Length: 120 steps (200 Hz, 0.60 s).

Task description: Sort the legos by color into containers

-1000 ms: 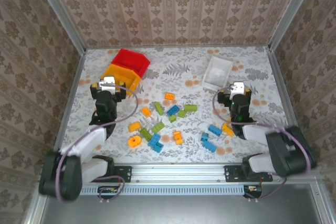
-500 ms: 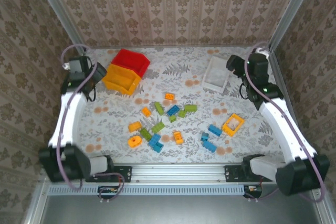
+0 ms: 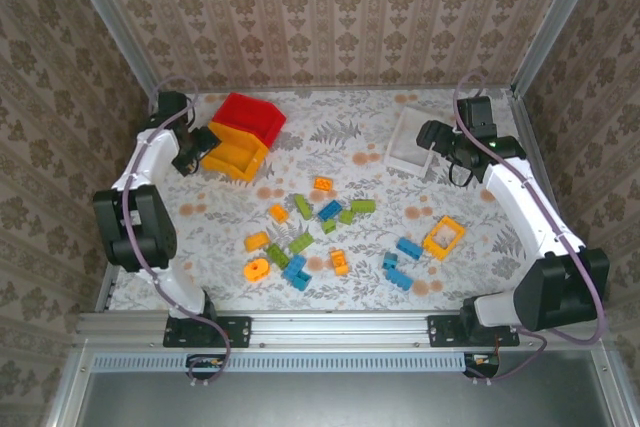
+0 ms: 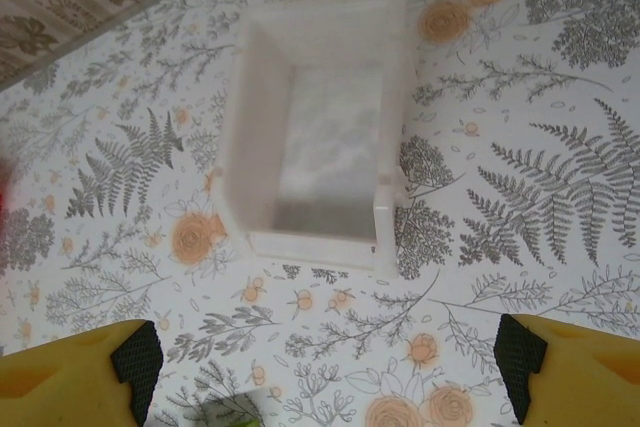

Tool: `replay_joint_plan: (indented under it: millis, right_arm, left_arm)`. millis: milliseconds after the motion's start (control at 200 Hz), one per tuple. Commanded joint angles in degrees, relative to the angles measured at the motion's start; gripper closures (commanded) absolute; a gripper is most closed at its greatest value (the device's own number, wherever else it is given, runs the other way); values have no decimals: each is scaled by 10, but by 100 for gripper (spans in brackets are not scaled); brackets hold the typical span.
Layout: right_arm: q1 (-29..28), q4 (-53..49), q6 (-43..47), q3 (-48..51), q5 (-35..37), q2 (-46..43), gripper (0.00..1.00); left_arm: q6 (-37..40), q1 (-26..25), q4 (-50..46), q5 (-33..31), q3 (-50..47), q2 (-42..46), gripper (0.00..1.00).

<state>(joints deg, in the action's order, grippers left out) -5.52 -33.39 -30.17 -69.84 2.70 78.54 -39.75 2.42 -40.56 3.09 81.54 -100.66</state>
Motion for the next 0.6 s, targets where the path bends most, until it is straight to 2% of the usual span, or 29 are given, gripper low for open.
replay_joint_plan:
  millis: [0, 185, 360, 595]
  right_arm:
    - [8, -29, 9, -25, -6, 27, 11]
    - [24, -31, 16, -40, 13, 60, 12]
    - [41, -26, 22, -59, 19, 118, 16]
    - [55, -7, 30, -78, 30, 192, 17]
  left_arm:
    - [-7, -11, -31, 11, 21, -27, 24]
    - [-13, -23, -17, 3, 11, -45, 27]
    - [0, -32, 5, 11, 14, -69, 42]
    - [25, -50, 7, -5, 18, -81, 61]
